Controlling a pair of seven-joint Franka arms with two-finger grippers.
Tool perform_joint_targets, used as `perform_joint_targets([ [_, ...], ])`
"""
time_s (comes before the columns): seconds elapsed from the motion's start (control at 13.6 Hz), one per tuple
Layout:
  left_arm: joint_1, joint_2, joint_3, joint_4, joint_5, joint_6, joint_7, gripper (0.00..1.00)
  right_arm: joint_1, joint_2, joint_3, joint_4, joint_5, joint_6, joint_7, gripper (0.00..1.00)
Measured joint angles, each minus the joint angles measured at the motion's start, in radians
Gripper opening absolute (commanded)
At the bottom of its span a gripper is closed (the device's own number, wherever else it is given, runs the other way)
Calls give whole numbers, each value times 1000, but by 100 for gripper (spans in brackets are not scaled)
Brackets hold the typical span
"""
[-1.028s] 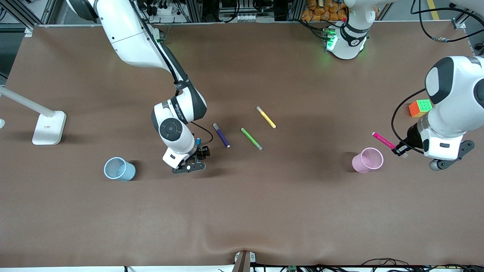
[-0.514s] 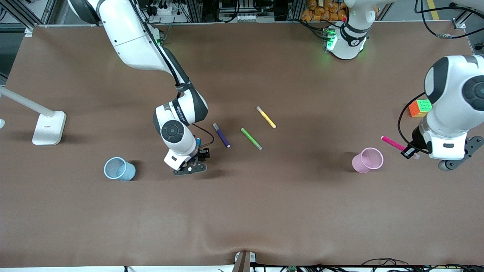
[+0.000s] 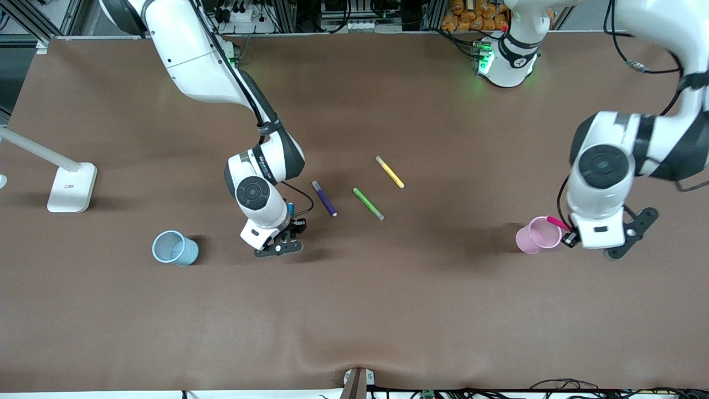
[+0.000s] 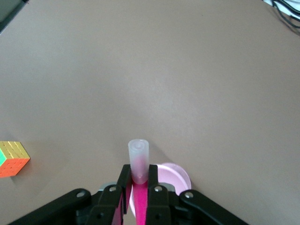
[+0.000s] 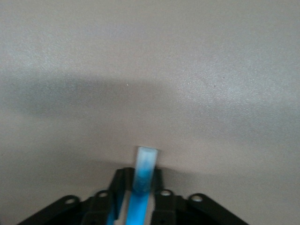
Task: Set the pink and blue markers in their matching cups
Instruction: 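Move the pink marker over the pink cup with the left gripper, then drop the pink marker in the cup while the right gripper carries blue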
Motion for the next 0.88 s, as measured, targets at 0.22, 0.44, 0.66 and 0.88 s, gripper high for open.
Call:
perform_joint_targets([
  [0.22, -2, 52, 0, 0, 66, 21, -84, 0, 1, 0, 0, 1, 0, 0, 0, 0],
  [0.44, -19, 80, -1, 0, 113, 24, -155, 0, 1, 0, 0, 8, 0, 2, -1, 0],
  [0.66, -27, 93, -1, 0, 117, 24, -191, 0, 1, -27, -5, 38, -1, 15, -25, 0],
  [0.88, -27, 104, 0, 0, 117, 24, -200, 0, 1, -100, -15, 48, -8, 36, -42, 0],
])
